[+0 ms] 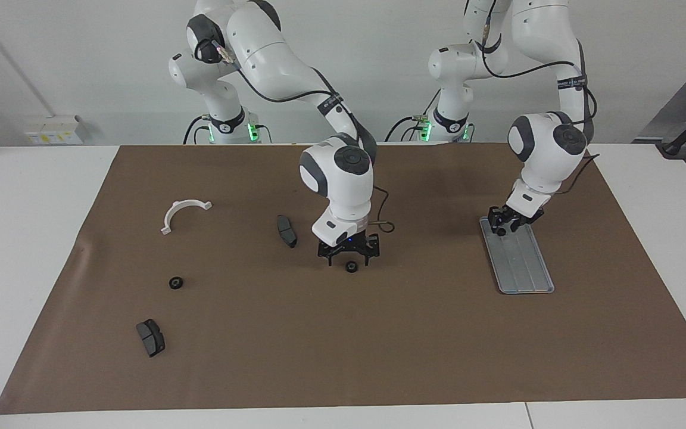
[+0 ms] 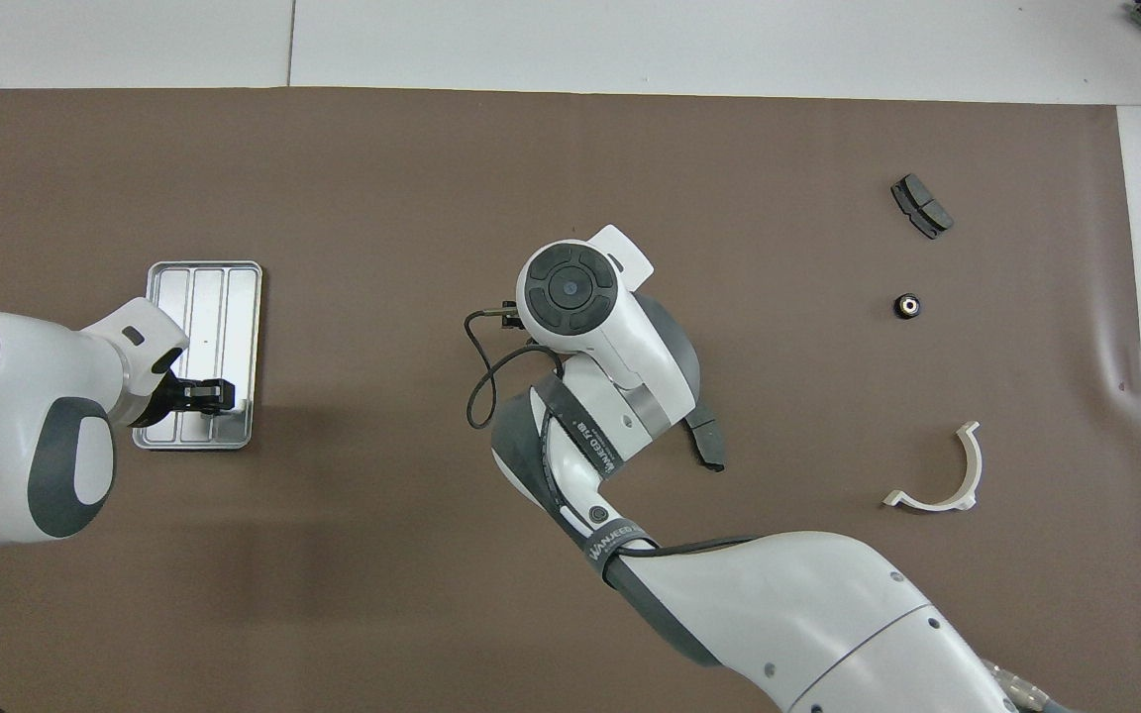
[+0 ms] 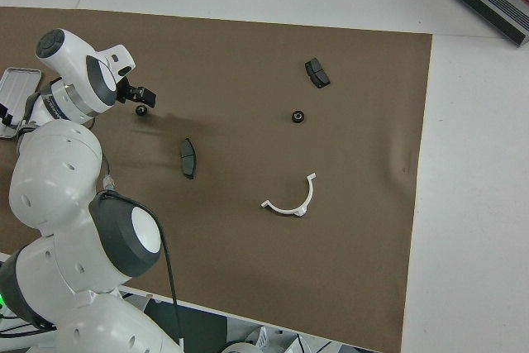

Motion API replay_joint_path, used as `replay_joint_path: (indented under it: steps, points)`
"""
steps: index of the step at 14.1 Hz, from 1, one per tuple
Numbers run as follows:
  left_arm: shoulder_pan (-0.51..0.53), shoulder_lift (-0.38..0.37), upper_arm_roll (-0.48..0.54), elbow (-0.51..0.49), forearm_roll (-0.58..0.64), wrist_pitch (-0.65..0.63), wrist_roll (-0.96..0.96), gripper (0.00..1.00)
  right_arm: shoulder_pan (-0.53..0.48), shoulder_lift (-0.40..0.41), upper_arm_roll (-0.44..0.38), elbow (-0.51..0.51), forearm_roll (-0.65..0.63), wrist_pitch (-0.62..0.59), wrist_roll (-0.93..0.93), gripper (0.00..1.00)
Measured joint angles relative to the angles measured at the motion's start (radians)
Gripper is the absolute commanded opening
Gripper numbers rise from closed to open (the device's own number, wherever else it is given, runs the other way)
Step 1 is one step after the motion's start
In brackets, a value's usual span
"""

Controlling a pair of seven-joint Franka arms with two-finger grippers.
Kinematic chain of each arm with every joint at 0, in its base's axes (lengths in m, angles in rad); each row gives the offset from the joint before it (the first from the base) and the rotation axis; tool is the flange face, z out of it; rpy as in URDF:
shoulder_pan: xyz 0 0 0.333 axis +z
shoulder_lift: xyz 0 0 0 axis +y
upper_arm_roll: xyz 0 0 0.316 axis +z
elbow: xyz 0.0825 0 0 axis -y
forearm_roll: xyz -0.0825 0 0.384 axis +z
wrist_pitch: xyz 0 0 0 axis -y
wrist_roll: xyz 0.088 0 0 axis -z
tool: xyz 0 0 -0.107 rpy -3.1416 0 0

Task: Place bearing gear from tray to pile
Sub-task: 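Grasp the second bearing with the right gripper while the left gripper returns, then grasp the last black bearing in the tray with the left gripper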

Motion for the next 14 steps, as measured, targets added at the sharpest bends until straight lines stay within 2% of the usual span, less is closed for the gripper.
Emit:
replay_joint_path:
  steps: [5, 7, 9, 10, 13, 14]
  points:
    - [0.000, -0.021, 0.000, -0.030, 0.000, 0.037, -0.020, 0.54, 0.013, 0.008, 0.000, -0.043, 0.000, 0.041, 0.000, 1.00]
    - [0.001, -0.021, 0.000, -0.036, 0.000, 0.060, -0.027, 0.52, 0.013, 0.008, 0.000, -0.056, 0.000, 0.053, 0.000, 0.83]
    - [0.002, -0.021, 0.000, -0.044, 0.000, 0.088, -0.031, 0.52, 0.013, 0.008, 0.000, -0.064, 0.000, 0.053, 0.000, 0.74]
    - [0.007, -0.021, 0.000, -0.049, 0.000, 0.104, -0.033, 0.51, 0.014, 0.008, 0.000, -0.069, 0.000, 0.053, 0.000, 0.74]
    - [0.022, -0.015, 0.000, -0.059, 0.000, 0.136, -0.033, 0.49, 0.014, 0.007, 0.000, -0.073, 0.000, 0.057, 0.000, 0.62]
    - [0.024, -0.014, 0.000, -0.061, 0.000, 0.141, -0.033, 0.49, 0.015, 0.006, 0.000, -0.073, 0.000, 0.059, 0.000, 0.61]
